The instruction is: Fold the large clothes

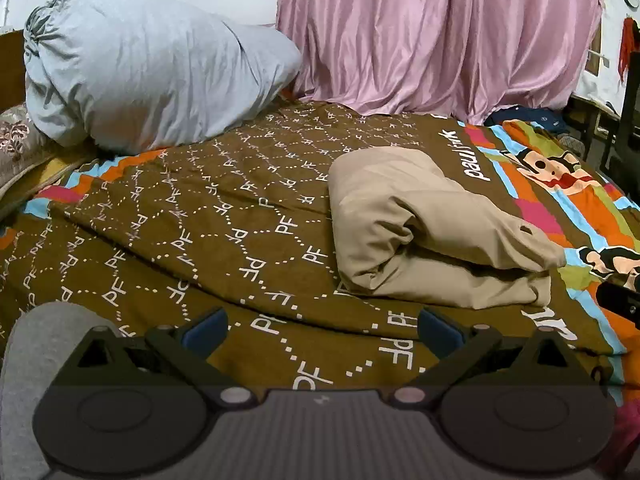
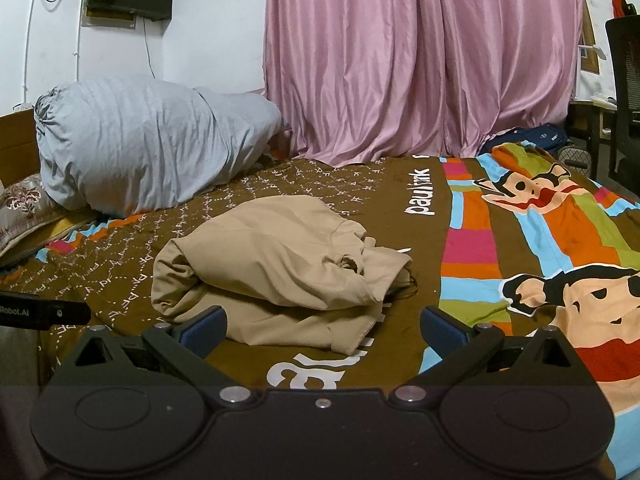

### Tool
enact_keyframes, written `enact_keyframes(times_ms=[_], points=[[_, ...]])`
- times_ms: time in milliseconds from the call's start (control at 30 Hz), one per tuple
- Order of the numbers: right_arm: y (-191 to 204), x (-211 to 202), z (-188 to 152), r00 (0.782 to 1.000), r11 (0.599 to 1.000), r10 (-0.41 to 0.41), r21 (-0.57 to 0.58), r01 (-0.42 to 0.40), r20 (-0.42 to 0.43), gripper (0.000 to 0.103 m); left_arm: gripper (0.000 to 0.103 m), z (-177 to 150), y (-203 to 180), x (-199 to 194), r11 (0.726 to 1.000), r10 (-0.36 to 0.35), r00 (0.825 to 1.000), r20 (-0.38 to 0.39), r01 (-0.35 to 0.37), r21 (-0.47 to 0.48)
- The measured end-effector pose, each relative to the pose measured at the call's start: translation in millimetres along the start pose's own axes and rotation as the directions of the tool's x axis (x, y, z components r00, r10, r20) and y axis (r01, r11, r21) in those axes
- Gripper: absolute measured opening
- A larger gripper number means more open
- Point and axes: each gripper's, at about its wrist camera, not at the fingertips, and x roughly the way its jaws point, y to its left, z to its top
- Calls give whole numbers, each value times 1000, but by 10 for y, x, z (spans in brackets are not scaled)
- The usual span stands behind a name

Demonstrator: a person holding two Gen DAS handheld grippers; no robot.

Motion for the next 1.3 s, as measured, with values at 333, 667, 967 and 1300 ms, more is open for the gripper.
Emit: enact_keyframes(times_ms=[333, 667, 967, 1300], points=[[-13, 8, 8, 1000, 1000, 0, 14, 0, -4, 102, 103, -8, 9, 11, 1000, 0, 1000, -6, 0, 5], [-21, 9, 5, 1000, 1000, 1, 18, -1, -4, 102, 102, -22, 28, 42, 1000, -2, 1000, -20, 2, 11], [5, 36, -21, 1000, 1000, -5, 31, 5, -8, 102, 102, -25, 35, 48, 1000, -4, 1000, -22, 4, 13], [9, 36, -21, 1000, 999, -11, 48, 12, -8, 102, 102, -28, 51, 71, 1000, -4, 1000, -28, 4, 15]])
